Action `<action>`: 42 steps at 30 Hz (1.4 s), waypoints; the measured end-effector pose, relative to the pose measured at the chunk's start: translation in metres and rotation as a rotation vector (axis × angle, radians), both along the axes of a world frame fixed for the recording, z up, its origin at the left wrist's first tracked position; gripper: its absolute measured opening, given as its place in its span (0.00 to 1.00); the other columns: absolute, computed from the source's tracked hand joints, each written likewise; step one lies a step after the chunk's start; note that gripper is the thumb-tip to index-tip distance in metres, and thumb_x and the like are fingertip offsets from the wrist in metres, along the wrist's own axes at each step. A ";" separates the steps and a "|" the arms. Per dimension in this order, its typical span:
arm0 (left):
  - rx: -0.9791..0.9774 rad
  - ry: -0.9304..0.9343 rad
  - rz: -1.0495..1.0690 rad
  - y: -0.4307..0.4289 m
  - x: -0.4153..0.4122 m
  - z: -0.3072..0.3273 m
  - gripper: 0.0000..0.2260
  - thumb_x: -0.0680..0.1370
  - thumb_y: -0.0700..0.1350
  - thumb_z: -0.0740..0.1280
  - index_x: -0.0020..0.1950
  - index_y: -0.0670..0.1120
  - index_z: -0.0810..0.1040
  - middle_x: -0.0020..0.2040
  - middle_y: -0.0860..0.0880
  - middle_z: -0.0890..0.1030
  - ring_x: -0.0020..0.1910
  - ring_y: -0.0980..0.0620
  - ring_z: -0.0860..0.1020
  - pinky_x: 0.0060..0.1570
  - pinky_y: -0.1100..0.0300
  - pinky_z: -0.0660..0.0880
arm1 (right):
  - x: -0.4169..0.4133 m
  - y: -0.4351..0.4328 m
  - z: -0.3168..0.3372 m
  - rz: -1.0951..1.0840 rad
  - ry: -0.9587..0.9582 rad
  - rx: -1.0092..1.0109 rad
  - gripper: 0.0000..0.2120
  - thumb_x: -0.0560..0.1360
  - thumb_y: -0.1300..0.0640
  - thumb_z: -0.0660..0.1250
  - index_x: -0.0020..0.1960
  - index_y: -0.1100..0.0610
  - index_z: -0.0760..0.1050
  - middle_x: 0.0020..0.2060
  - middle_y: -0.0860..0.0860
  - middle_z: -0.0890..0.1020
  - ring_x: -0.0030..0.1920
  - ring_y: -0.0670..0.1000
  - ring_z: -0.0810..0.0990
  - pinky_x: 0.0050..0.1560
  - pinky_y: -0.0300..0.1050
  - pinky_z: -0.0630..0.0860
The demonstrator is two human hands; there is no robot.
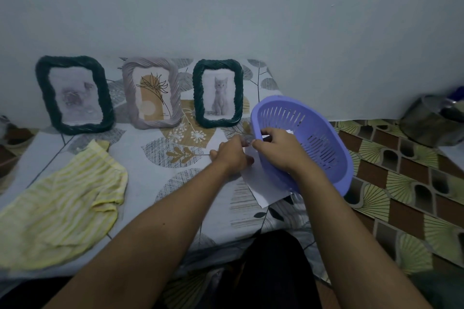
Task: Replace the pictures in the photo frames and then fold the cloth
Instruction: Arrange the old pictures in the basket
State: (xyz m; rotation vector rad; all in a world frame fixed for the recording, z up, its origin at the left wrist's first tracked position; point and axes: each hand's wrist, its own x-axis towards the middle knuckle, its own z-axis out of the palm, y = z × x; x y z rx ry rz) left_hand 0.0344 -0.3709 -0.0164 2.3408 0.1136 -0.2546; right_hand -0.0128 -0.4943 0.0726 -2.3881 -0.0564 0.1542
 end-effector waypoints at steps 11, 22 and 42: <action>-0.377 -0.037 0.200 0.009 -0.002 0.006 0.10 0.73 0.42 0.71 0.48 0.53 0.73 0.41 0.54 0.76 0.48 0.47 0.79 0.53 0.57 0.76 | 0.000 0.002 -0.005 0.004 0.010 -0.009 0.16 0.80 0.51 0.64 0.66 0.54 0.76 0.52 0.51 0.80 0.50 0.53 0.77 0.50 0.45 0.69; -0.605 -0.047 0.359 0.077 -0.030 0.011 0.11 0.76 0.35 0.64 0.53 0.47 0.79 0.51 0.42 0.79 0.48 0.41 0.81 0.45 0.44 0.83 | 0.000 0.005 -0.010 0.022 0.014 -0.032 0.17 0.80 0.52 0.65 0.67 0.56 0.75 0.58 0.54 0.82 0.49 0.52 0.77 0.51 0.45 0.71; -0.519 -0.235 0.412 0.136 -0.071 0.042 0.08 0.72 0.41 0.67 0.47 0.53 0.81 0.44 0.43 0.80 0.42 0.46 0.78 0.38 0.53 0.75 | -0.036 0.057 -0.021 0.195 -0.398 -0.096 0.20 0.74 0.53 0.61 0.64 0.53 0.77 0.61 0.53 0.79 0.62 0.55 0.72 0.63 0.52 0.69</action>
